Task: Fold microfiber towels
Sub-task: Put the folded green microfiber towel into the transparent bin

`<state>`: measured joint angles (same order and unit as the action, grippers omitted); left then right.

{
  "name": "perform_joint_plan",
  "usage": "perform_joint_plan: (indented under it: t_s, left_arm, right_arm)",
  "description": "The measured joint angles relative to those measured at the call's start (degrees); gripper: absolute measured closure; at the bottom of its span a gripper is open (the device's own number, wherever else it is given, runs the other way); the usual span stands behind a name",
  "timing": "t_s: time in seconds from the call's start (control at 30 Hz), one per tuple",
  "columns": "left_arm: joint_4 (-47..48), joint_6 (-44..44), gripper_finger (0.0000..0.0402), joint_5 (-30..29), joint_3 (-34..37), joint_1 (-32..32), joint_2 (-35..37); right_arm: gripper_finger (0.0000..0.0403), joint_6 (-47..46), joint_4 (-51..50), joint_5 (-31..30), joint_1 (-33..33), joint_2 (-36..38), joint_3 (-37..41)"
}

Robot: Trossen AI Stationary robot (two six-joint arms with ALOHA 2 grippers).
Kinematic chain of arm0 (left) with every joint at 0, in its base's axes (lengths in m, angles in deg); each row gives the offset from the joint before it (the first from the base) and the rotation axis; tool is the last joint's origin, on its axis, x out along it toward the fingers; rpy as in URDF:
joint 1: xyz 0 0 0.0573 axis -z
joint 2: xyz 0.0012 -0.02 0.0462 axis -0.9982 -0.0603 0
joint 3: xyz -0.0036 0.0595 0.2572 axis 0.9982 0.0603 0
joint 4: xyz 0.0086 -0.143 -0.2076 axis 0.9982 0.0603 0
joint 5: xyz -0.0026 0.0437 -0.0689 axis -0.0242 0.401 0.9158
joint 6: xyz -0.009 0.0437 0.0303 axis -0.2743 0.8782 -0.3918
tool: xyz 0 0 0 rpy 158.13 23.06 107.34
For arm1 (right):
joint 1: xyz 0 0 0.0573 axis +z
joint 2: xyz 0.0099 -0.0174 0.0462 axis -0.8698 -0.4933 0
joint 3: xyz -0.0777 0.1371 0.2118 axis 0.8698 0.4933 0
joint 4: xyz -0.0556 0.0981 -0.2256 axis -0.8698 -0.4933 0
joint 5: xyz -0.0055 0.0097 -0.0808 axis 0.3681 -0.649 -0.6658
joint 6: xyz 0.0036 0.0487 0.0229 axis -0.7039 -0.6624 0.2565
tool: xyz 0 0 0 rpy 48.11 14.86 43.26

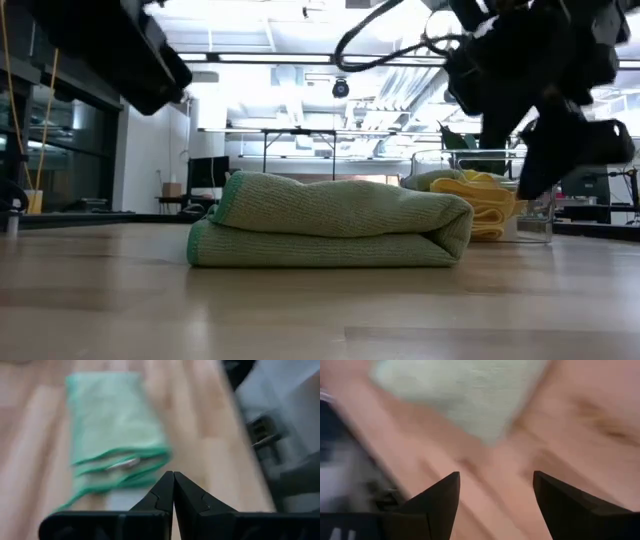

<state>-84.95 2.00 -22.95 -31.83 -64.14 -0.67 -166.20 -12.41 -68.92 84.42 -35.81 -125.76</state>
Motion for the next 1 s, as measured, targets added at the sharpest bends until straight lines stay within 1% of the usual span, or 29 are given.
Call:
perform_joint_plan:
  t_s: [0.07,0.13,0.2,0.27,0.33,0.4,0.53,0.6,0.67,0.73,0.8,0.83,0.87,0.93,1.0]
  left_arm:
    - [-6.06,-1.23,0.0402,0.88,1.59,1.2,-0.06]
    - [-8.55,-3.34,0.0402,0.65,3.58,1.84,1.33]
    - [-12.9,-5.42,0.0402,-0.25,4.63,2.4,1.17]
    - [-12.95,-6.95,0.0402,-2.48,6.1,2.47,1.49]
    - [-14.28,-8.58,0.0402,-3.46,6.45,2.37,0.81]
    - [-13.81,-9.67,0.0402,-3.74,7.2,1.61,0.74]
    - [-14.1,-9.93,0.0402,-4.02,7.18,0.34,-1.54]
    - [-16.48,-10.22,0.0402,-3.87,6.82,0.28,-3.63]
    - [-16.68,-10.35,0.0402,-3.78,7.27,0.32,-4.79]
    - [-20.6,-10.43,0.0402,-3.33,6.8,0.31,-7.76]
    - [-21.88,-10.45,0.0402,-2.39,7.22,-0.04,-9.02]
    - [-24.62,-10.71,0.0402,-1.82,7.0,-0.22,-10.67]
    - [-25.8,-11.36,0.0402,-1.46,6.76,-0.59,-12.1]
    - [-25.35,-11.95,0.0402,-1.13,7.17,-1.09,-13.63]
    - [-27.37,-12.77,0.0402,-0.51,6.41,-1.43,-16.84]
  right_arm:
    - [0.016,-2.91,7.46,-2.86,0.43,1.77,4.7]
    - [0.016,-5.25,16.32,-5.98,0.42,2.22,8.13]
    - [0.016,-7.29,19.14,-8.24,0.23,3.16,11.32]
    - [0.016,-9.01,22.44,-9.18,-0.46,2.43,13.0]
    - [0.016,-9.31,24.02,-9.65,-1.11,2.24,14.41]
    - [0.016,-9.17,25.73,-9.61,-2.1,0.92,14.08]
    - [0.016,-6.78,27.77,-9.28,-3.36,-1.09,13.37]
    - [0.016,-6.16,29.08,-8.86,-3.5,-1.66,13.33]
    - [0.016,-6.19,28.75,-8.37,-3.86,-2.04,13.53]
    - [0.016,-6.23,28.88,-8.11,-3.86,-2.6,13.69]
    - [0.016,-6.7,28.97,-7.98,-4.1,-3.25,13.83]
    - [0.016,-6.77,29.07,-7.98,-4.11,-3.38,13.95]
    - [0.016,-6.81,30.73,-8.0,-4.36,-4.08,13.95]
    - [0.016,-6.88,32.47,-7.84,-4.75,-5.01,14.02]
    - [0.016,-6.85,33.64,-7.42,-4.85,-6.33,13.42]
